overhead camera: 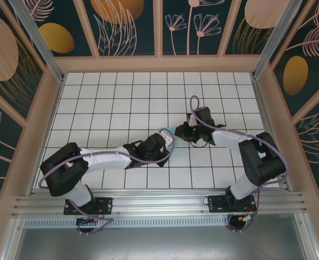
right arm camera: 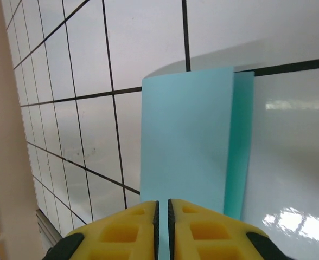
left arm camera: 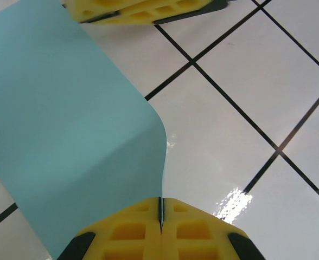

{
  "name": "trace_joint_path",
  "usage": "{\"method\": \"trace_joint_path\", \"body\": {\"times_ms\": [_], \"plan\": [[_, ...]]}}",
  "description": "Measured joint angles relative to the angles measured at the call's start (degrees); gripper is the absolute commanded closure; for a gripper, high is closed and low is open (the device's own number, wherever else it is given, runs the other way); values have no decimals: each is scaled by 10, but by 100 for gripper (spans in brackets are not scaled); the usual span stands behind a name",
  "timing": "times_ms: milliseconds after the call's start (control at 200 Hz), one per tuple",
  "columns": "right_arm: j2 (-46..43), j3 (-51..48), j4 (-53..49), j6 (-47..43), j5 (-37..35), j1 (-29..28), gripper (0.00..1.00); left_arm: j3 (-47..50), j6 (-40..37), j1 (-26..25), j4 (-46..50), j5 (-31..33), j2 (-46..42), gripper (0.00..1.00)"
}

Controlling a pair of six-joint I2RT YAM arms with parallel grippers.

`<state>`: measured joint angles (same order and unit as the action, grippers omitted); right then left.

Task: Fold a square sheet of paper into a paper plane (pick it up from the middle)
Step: Third fold the triangle at the center of the table.

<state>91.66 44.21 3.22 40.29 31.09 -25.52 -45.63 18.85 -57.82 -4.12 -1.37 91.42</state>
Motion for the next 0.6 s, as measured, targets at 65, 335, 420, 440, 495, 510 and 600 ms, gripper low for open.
{"method": "trace_joint_path", "body": {"times_ms": [65, 335, 420, 440, 495, 510, 600], "plan": [[25, 14, 0, -5, 5, -3, 85, 0, 1, 5, -4, -18, 0, 100], [114, 78, -28, -51, -1, -11, 86, 0, 3, 30, -4, -72, 1, 100], [128, 89, -45, -69, -11, -17, 86, 0, 3, 40, -4, -80, 2, 100], [130, 90, -49, -72, -12, -19, 86, 0, 3, 42, -4, -82, 3, 99], [136, 92, -57, -81, -16, -21, 85, 0, 3, 50, -5, -90, 4, 99], [137, 92, -59, -83, -16, -21, 85, 0, 3, 52, -5, -91, 5, 99], [139, 95, -65, -91, -18, -23, 85, 0, 3, 63, -4, -100, 14, 99]]}}
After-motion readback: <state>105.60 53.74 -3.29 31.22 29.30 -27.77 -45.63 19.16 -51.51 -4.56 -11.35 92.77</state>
